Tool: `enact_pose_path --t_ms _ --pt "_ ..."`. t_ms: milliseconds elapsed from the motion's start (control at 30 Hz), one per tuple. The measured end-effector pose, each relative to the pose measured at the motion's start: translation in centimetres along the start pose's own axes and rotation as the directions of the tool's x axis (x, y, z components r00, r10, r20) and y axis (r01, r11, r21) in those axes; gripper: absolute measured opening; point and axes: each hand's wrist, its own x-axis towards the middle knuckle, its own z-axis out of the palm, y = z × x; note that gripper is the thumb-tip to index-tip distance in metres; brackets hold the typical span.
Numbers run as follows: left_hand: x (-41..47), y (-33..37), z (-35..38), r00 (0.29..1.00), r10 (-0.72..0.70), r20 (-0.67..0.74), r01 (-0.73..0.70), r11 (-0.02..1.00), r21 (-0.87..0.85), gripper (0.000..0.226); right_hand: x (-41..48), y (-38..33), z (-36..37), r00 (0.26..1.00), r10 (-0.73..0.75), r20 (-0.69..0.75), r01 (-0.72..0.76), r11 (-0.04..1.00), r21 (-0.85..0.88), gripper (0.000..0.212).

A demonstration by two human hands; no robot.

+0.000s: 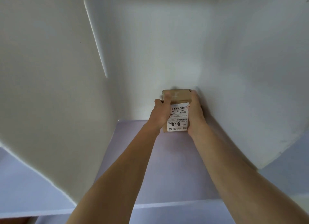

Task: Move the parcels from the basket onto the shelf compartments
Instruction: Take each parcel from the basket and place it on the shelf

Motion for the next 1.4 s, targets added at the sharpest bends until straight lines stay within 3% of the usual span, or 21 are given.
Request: enact_pose_path --t_ms 133,233,367,433,567,1000,1400 --pt "-0.4 -0.1 0.1 0.998 -0.048 0.033 0.05 0.998 -0.032 0.093 -2.3 -1.0 -0.5 0.994 0.029 -0.103 -0.037 0.997 -0.073 0.072" --pt "-2.9 0.7 -0.7 0.994 -0.106 0.003 0.106 0.99 -0.093 0.112 -5.5 -2.4 -0.5 0.994 0.059 -0.095 -0.068 0.993 -0.093 0.066" --pt "-11.1 5.7 -3.1 0.979 -0.188 0.078 0.201 0.954 -0.221 0.068 -11.7 -5.7 0.0 0.983 0.124 -0.139 -0.138 0.986 -0.098 0.039" --pt "-14.4 7.8 -4.6 0.969 -0.231 0.084 0.245 0.936 -0.251 0.065 -15.2 -7.8 0.5 0.982 0.125 -0.138 -0.144 0.981 -0.133 0.045" --pt "-20.7 13.1 -7.6 0.957 -0.279 0.076 0.289 0.918 -0.273 0.066 -22.8 -12.8 1.8 0.982 0.176 -0.075 -0.185 0.972 -0.146 0.065" --pt "-39.0 26.4 -17.3 0.964 -0.259 -0.059 0.231 0.927 -0.295 0.066 -39.9 -25.8 7.5 0.966 0.222 0.135 -0.188 0.955 -0.228 0.064" --pt "-50.2 27.2 -28.0 0.921 -0.307 -0.24 0.194 0.896 -0.399 0.074 -50.4 -26.7 16.0 0.874 0.277 0.399 -0.152 0.936 -0.318 0.064"
